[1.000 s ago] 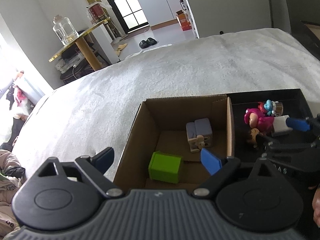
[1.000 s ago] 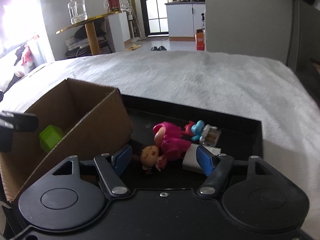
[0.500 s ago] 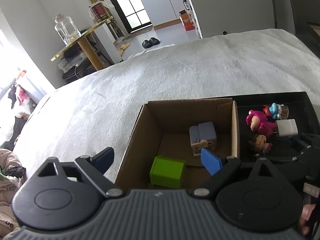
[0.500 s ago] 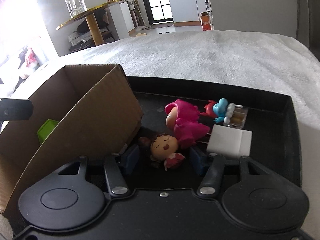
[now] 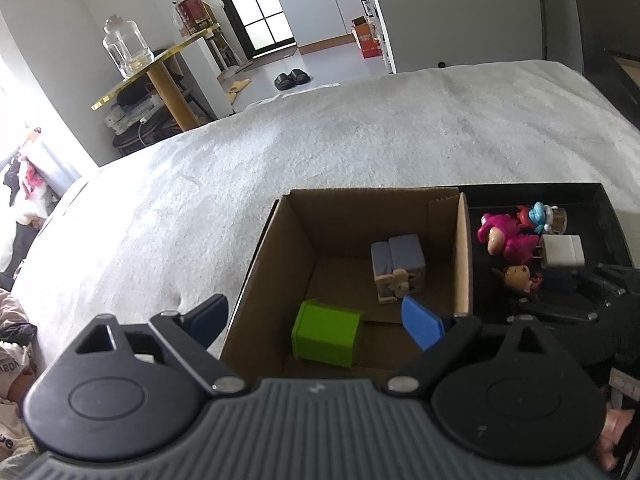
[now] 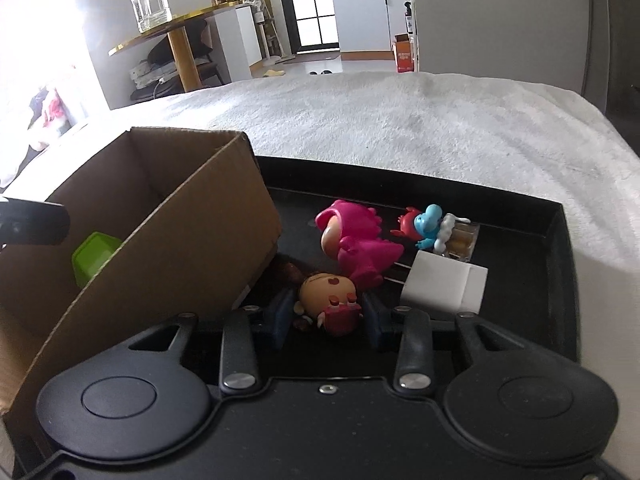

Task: Organize rigid objects
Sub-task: 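Close the right gripper on the small doll and lift it, then carry the small doll into the cardboard box and open the right gripper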

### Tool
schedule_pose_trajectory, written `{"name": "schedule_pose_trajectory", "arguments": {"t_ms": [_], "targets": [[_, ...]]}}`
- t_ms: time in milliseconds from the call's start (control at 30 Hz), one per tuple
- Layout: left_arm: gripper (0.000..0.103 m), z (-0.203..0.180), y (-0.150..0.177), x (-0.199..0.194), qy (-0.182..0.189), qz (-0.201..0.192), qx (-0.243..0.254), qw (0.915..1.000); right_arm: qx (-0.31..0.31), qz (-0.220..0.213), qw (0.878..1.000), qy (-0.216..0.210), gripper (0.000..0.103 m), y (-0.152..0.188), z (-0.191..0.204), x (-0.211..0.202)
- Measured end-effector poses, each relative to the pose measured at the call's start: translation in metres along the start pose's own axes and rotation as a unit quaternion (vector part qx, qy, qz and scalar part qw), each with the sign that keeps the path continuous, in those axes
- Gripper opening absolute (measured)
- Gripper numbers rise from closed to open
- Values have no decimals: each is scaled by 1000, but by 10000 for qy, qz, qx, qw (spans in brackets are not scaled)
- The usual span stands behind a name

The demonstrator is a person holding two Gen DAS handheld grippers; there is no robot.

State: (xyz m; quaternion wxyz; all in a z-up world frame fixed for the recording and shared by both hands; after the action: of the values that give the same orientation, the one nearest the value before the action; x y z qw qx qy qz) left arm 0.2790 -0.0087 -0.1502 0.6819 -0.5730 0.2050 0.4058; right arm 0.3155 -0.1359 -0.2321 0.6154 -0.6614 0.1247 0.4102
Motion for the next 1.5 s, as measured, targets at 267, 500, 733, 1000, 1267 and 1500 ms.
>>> {"name": "schedule_pose_trajectory", "arguments": {"t_ms": [267, 500, 733, 1000, 1267, 1500], "targets": [[93, 14, 2, -10, 188, -79, -228, 9995, -117, -25, 9996, 249, 37, -8, 0, -20], [93, 32, 5, -17, 388, -148, -542, 9977, -233, -192, 9982, 527, 37, -20, 10, -44], [93, 48, 13, -17, 822, -142, -730, 9938, -343, -238, 9958, 815, 37, -29, 20, -62], [93, 72, 18, -13, 1065, -168, -1042, 9887, -534, -397, 9914, 1129, 37, -47, 39, -85], [92, 89, 27, -7, 1336, -189, -1242, 9830, -711, -436, 9876, 1330, 37, -53, 58, -95], [89, 99, 34, 0, 1701, -239, -1519, 9734, -1003, -491, 9830, 1459, 37, -58, 81, -100]]}}
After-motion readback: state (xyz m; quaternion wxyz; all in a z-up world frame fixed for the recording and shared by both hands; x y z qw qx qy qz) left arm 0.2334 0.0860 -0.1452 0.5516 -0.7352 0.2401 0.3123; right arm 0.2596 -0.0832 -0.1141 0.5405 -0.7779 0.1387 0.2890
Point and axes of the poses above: each gripper's, at about its wrist camera, not at the fingertips, and x roughly the way its jaws point, z to its left, y to its underside, the point moved 8 cm from there along x, roughly the way its jaws point, and after that the axes turned 5 degrees about y, right-handed, at the moved point
